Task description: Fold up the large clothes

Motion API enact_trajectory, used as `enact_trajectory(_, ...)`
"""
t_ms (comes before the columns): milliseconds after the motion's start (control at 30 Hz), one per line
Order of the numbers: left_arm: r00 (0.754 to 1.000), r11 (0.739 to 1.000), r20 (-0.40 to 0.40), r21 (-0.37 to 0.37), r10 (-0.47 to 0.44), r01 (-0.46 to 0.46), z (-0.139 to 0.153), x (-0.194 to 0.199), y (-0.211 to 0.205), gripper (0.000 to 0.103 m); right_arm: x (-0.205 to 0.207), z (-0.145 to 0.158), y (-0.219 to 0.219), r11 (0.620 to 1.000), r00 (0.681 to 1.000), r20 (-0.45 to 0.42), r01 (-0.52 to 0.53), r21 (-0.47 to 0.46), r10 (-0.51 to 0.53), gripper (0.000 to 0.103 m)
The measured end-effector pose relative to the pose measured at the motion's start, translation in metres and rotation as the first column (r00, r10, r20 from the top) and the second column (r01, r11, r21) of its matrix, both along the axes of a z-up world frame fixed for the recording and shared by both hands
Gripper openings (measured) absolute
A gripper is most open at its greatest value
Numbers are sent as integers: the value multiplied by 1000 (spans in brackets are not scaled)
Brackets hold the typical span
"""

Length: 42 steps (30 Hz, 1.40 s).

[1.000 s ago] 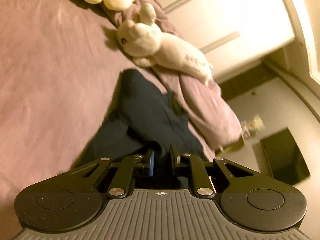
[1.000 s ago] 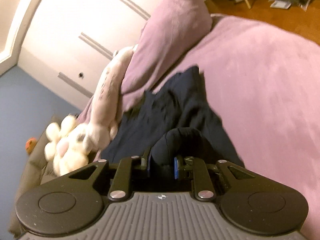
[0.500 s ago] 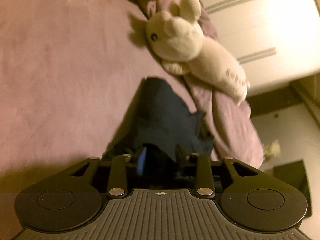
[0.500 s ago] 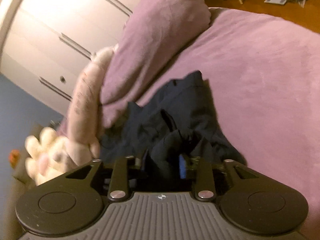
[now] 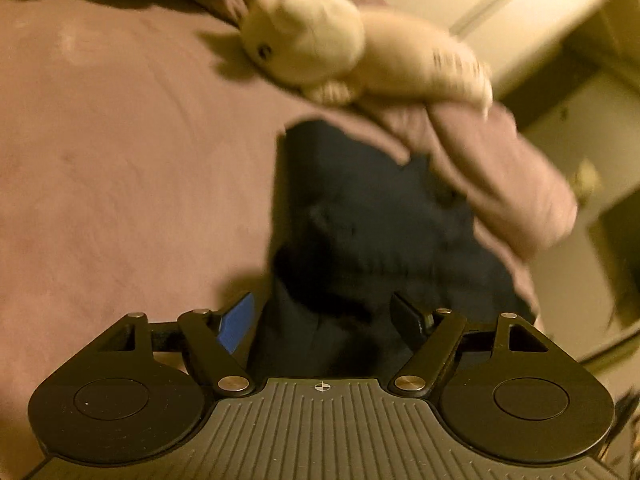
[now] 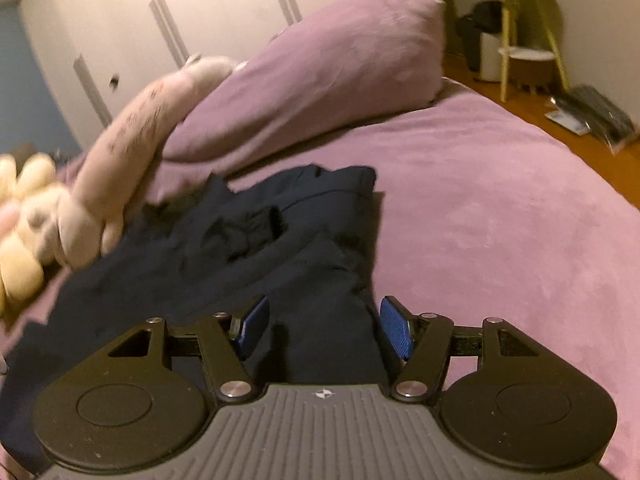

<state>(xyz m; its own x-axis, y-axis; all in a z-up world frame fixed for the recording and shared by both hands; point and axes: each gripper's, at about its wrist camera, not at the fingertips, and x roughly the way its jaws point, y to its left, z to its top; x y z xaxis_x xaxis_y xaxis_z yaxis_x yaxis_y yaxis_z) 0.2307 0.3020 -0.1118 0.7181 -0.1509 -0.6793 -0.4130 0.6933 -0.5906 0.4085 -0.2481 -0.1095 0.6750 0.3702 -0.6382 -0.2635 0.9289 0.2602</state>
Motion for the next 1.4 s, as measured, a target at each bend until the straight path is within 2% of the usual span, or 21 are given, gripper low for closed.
enact_trajectory(33,1000,1000,-6,-8,-16,16,-4,3,-2,79,2,-2,5,1000,1000,0,-14,-25,14,59)
enact_trajectory(67,1000,1000,-9,-21,-24,23,-8,6,-4,77,3,-2,8,999,1000,3,-20,-47,20,49)
enact_trajectory(100,1000,999,-7,-27,-20,20,-9,8,-5,71,3,-2,12,997,1000,17,-17,-71,18,34)
enact_trajectory(133,1000,1000,-5,-16,-10,10,-9,8,-7,65,0,-1,14,996,999,40,-6,-89,10,27)
enact_trajectory(167,1000,1000,-12,4,-3,3,-8,8,-9,51,-3,0,14,995,998,59,5,-95,0,17)
enact_trajectory(200,1000,1000,-25,28,1,0,-7,8,-10,43,-5,0,14,996,997,74,15,-93,-9,11)
enact_trajectory(300,999,997,-38,82,-2,5,-1,5,-15,28,-19,7,16,993,993,121,26,-115,-12,8)
enact_trajectory(367,999,994,-33,105,0,4,10,-2,-18,25,-28,15,15,993,987,158,29,-116,-10,7)
enact_trajectory(500,998,992,57,126,6,-13,40,-12,-17,22,-35,39,11,997,977,211,39,-66,-24,7)
enact_trajectory(633,991,988,127,146,29,-48,67,-6,-18,22,-23,55,22,995,967,253,59,-74,-38,7)
enact_trajectory(733,986,980,160,180,52,-80,80,14,-16,21,4,63,35,993,961,267,93,-70,-71,7)
enact_trajectory(833,983,972,157,196,96,-126,85,48,-7,21,38,71,54,989,952,290,128,-75,-101,7)
enact_trajectory(1033,969,933,179,286,173,-219,90,139,6,21,122,71,98,970,929,320,225,-93,-185,7)
enact_trajectory(1133,961,891,183,370,208,-263,75,183,-2,23,152,50,112,955,915,323,283,-90,-241,8)
enact_trajectory(1200,959,866,174,415,224,-278,52,205,-10,28,167,23,119,940,911,314,319,-120,-269,9)
enact_trajectory(1267,953,854,159,425,258,-302,24,216,-14,31,177,-7,125,922,911,295,347,-170,-289,9)
enact_trajectory(1333,941,832,140,440,308,-338,-4,222,-16,42,183,-29,128,906,910,285,367,-211,-302,12)
enact_trajectory(1400,929,807,136,463,343,-366,-30,222,-13,66,187,-42,122,915,911,269,365,-173,-313,17)
